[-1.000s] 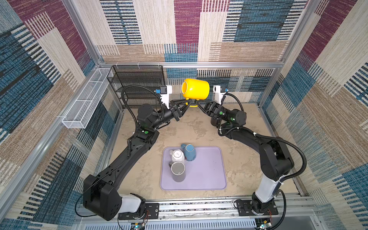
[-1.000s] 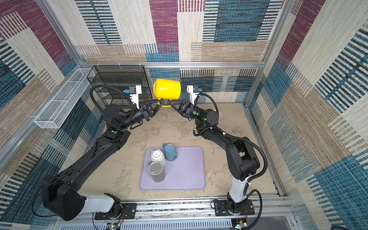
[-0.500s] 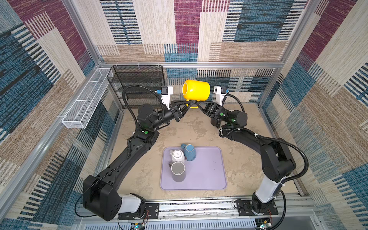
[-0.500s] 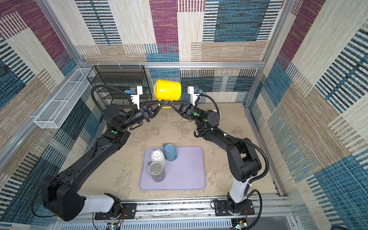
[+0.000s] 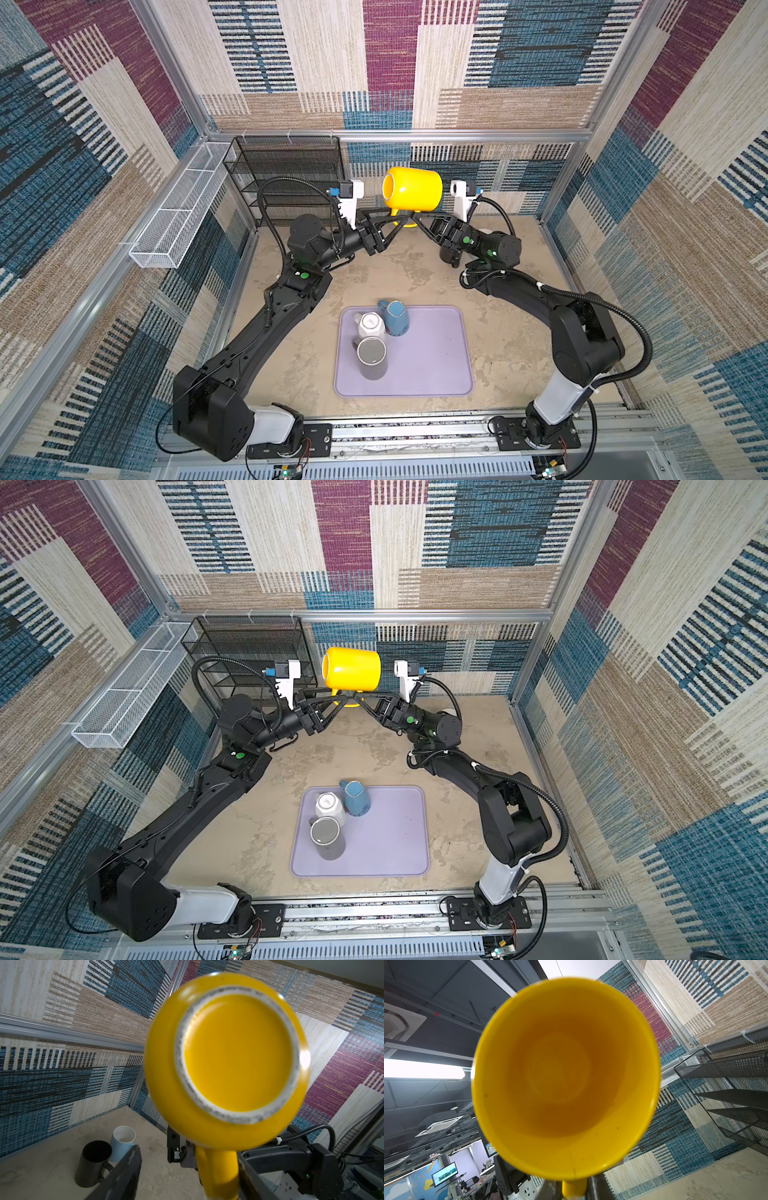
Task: Turn the mug right side up
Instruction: Place the mug at the top-center of the table.
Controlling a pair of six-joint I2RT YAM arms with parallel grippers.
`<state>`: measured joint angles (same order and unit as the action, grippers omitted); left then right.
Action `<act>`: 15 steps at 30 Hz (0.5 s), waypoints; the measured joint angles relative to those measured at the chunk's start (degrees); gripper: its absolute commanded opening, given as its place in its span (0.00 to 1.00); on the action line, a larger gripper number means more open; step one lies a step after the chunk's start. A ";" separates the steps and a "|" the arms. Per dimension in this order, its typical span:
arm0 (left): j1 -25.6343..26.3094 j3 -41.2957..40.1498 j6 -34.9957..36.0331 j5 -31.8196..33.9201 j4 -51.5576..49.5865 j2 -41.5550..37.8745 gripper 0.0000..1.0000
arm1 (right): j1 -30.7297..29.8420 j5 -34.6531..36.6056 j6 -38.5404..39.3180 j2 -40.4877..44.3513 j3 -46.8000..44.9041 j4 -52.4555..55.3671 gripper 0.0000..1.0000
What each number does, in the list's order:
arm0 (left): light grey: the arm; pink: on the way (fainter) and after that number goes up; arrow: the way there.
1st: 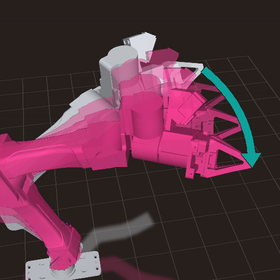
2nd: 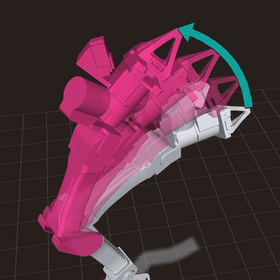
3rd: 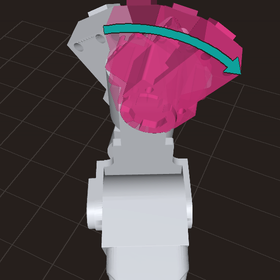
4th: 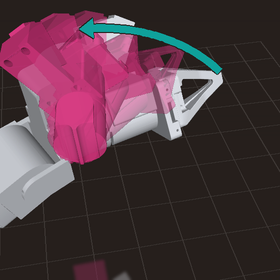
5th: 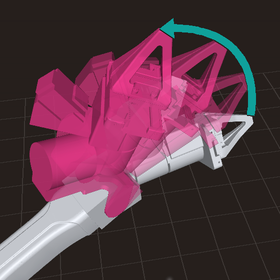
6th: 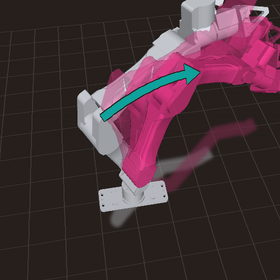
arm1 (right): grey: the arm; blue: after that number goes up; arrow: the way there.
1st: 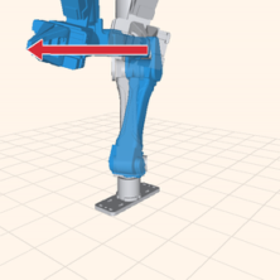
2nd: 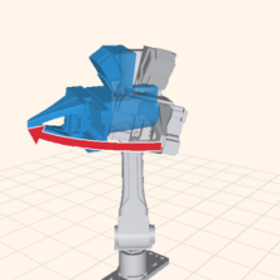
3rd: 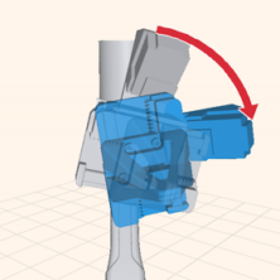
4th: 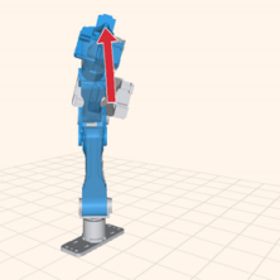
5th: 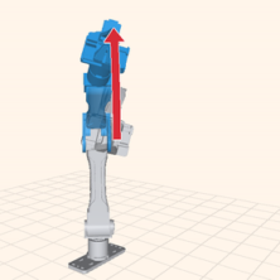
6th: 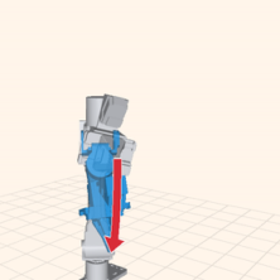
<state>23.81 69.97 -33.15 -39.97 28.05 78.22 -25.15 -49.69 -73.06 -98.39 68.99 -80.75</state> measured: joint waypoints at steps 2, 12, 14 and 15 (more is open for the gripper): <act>0.09 0.00 0.28 -0.42 -0.35 -0.09 0.69 | 0.00 -0.04 1.75 1.01 -0.87 0.44 0.00; -0.04 -0.02 1.81 -0.11 -3.45 -1.22 0.70 | -0.02 -0.13 13.20 6.36 -3.89 11.13 0.00; -0.04 -0.02 1.88 0.61 -3.76 -1.18 0.70 | -0.02 -0.04 14.51 6.60 -4.13 13.05 0.00; -0.04 -0.02 1.97 0.59 -3.87 -1.11 0.69 | -0.02 0.13 15.10 6.71 -4.24 14.10 0.00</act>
<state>23.77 69.95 -31.18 -39.38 24.18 77.10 -25.17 -49.56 -57.95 -91.68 64.75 -66.65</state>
